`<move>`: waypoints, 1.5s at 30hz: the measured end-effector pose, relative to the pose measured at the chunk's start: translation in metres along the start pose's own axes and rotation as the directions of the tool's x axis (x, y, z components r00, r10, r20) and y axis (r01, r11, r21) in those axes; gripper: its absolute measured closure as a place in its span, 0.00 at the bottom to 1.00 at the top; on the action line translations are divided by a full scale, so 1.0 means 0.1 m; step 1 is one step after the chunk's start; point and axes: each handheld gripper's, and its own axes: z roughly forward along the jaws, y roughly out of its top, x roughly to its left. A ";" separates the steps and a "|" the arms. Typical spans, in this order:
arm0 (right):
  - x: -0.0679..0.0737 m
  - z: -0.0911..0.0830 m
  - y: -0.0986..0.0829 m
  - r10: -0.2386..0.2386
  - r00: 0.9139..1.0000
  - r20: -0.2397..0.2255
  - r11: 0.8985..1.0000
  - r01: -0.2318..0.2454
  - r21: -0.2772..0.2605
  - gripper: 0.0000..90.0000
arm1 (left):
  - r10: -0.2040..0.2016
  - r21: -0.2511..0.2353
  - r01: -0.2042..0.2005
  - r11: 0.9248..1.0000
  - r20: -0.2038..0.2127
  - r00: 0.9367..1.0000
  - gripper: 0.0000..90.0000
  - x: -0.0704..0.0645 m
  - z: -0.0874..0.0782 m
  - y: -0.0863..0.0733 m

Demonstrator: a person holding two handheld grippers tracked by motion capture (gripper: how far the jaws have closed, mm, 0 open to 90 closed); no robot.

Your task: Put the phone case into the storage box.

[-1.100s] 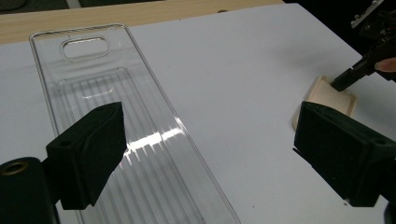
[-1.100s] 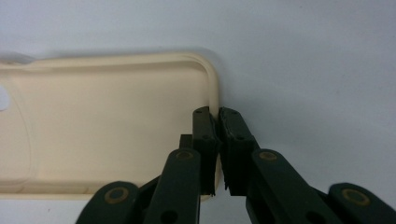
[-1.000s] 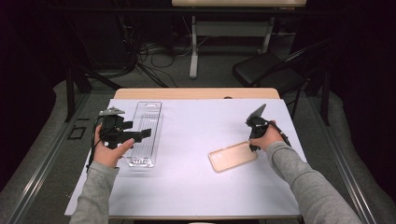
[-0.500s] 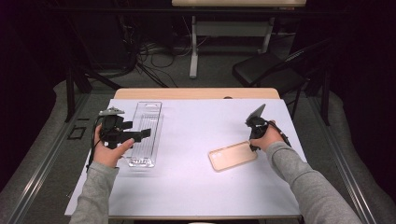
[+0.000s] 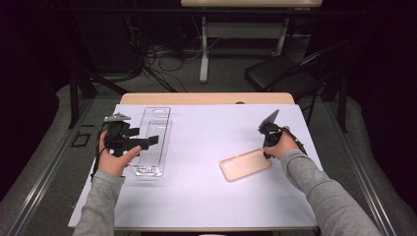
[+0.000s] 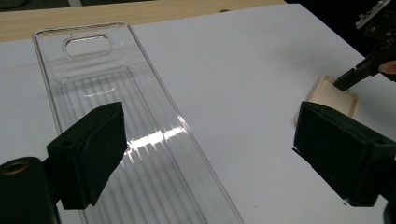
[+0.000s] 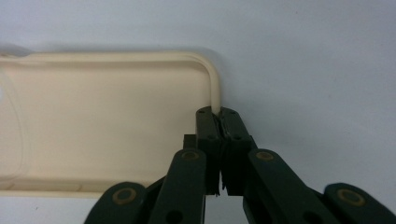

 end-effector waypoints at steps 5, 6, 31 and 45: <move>-0.01 0.00 -0.02 0.011 1.000 -0.026 1.000 -0.011 -0.027 0.98 | -0.002 0.000 0.002 1.000 -0.001 1.000 0.11 0.00 0.00 0.00; -0.02 -0.01 -0.02 0.002 1.000 -0.027 1.000 -0.003 -0.026 0.98 | -0.002 0.000 0.002 1.000 -0.001 1.000 0.11 0.00 0.00 0.00; -0.01 -0.26 -0.13 0.002 0.990 -0.141 0.984 -0.028 -0.178 0.98 | 0.001 -0.005 -0.001 1.000 -0.005 1.000 0.11 0.00 0.00 -0.01; 0.07 -0.41 -0.23 -0.012 0.977 -0.212 0.943 -0.060 -0.328 0.98 | 0.014 -0.021 -0.015 1.000 -0.012 1.000 0.13 -0.01 0.00 -0.01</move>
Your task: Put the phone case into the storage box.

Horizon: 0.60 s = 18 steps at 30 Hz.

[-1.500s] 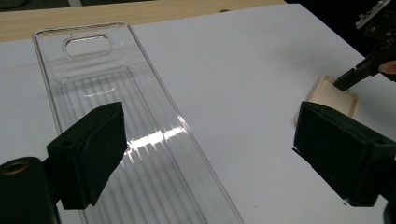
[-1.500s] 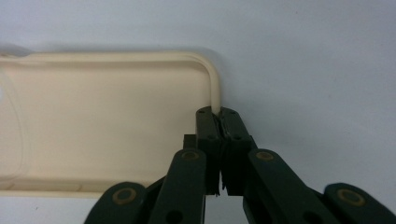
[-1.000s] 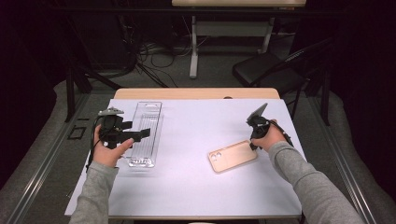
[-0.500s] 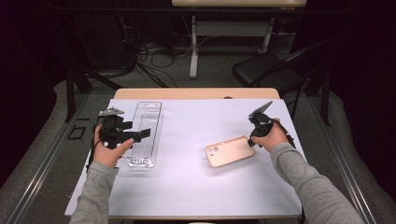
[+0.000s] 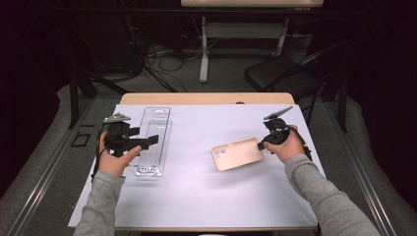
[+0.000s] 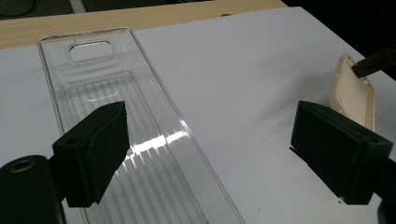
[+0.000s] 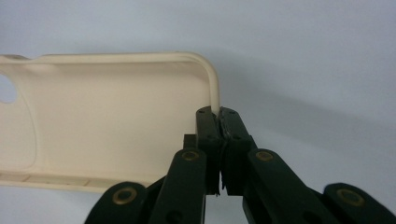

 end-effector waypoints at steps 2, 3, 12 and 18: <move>0.02 -0.02 0.00 -0.006 1.000 -0.010 1.000 0.006 -0.025 0.98 | -0.001 -0.003 0.001 1.000 -0.001 1.000 0.13 0.00 0.00 0.00; 0.03 -0.03 0.00 -0.003 1.000 -0.017 0.999 0.003 -0.039 0.98 | 0.000 -0.005 0.000 1.000 -0.002 1.000 0.13 0.00 0.00 0.00; 0.18 -0.06 -0.05 -0.001 0.995 -0.101 0.988 -0.014 -0.154 0.98 | 0.008 -0.017 -0.008 1.000 -0.008 1.000 0.15 -0.01 0.01 -0.01; 0.27 -0.01 -0.07 0.001 0.988 -0.153 0.979 -0.032 -0.201 0.98 | 0.013 -0.027 -0.014 1.000 -0.016 1.000 0.16 -0.03 0.02 -0.02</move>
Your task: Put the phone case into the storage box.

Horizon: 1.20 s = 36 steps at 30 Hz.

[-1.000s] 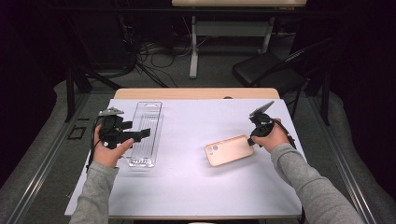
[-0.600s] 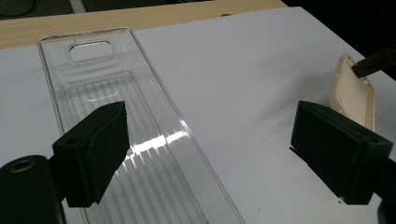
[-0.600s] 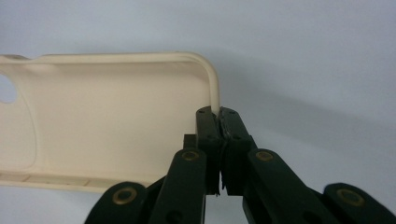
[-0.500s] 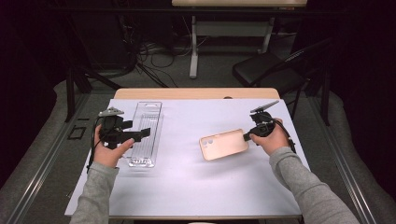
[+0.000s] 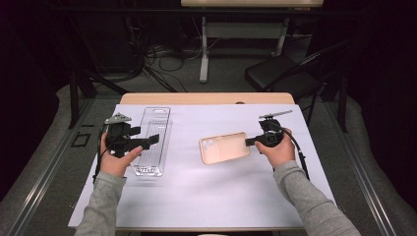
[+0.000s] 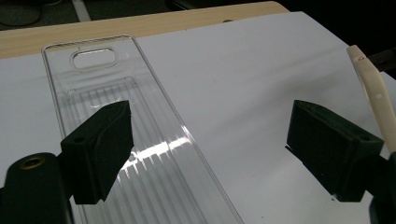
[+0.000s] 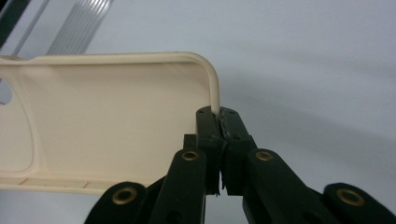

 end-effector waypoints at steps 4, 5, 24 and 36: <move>0.03 0.02 -0.01 0.013 1.000 -0.016 1.000 -0.013 -0.014 0.98 | 0.009 -0.001 -0.009 1.000 -0.005 1.000 0.16 -0.01 0.01 -0.01; 0.04 0.03 -0.02 0.016 1.000 -0.022 0.999 -0.017 -0.029 0.98 | 0.008 0.000 -0.008 1.000 -0.004 1.000 0.16 -0.01 0.01 -0.01; 0.20 0.00 -0.10 0.057 0.991 -0.124 0.984 -0.076 -0.160 0.98 | 0.045 -0.071 -0.045 0.996 -0.001 0.999 0.18 -0.16 0.03 -0.02; 0.22 -0.02 -0.16 0.030 0.995 -0.096 0.979 -0.048 -0.197 0.98 | 0.043 -0.044 -0.041 0.998 0.051 0.998 0.23 -0.24 0.12 -0.05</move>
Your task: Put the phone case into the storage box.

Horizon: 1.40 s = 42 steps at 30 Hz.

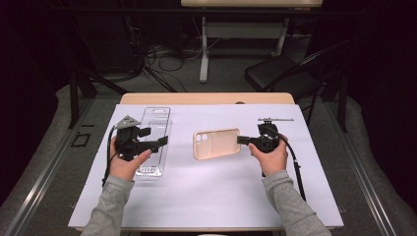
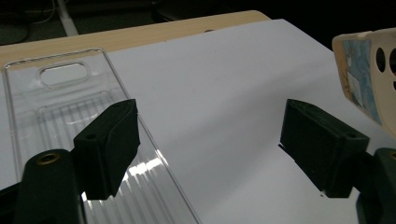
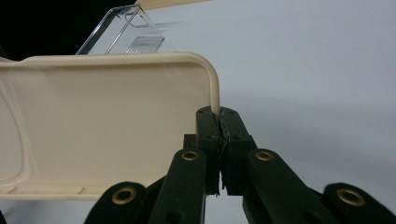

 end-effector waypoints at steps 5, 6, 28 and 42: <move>-0.01 -0.02 -0.01 -0.013 1.000 0.014 1.000 0.013 -0.015 0.98 | 0.002 0.021 -0.003 1.000 0.043 0.999 0.29 -0.05 0.02 0.00; -0.01 -0.02 -0.01 -0.015 1.000 0.019 1.000 0.015 -0.017 0.98 | 0.001 0.017 -0.002 1.000 0.043 0.999 0.29 -0.06 0.03 0.00; -0.01 -0.04 -0.03 -0.049 0.997 0.064 0.998 0.052 -0.041 0.98 | -0.018 0.055 0.007 0.998 0.198 0.980 0.43 -0.32 0.10 -0.03; 0.02 -0.01 -0.06 -0.066 0.995 0.081 0.997 0.069 -0.041 0.98 | -0.047 0.059 0.034 0.998 0.224 0.973 0.50 -0.43 0.10 -0.05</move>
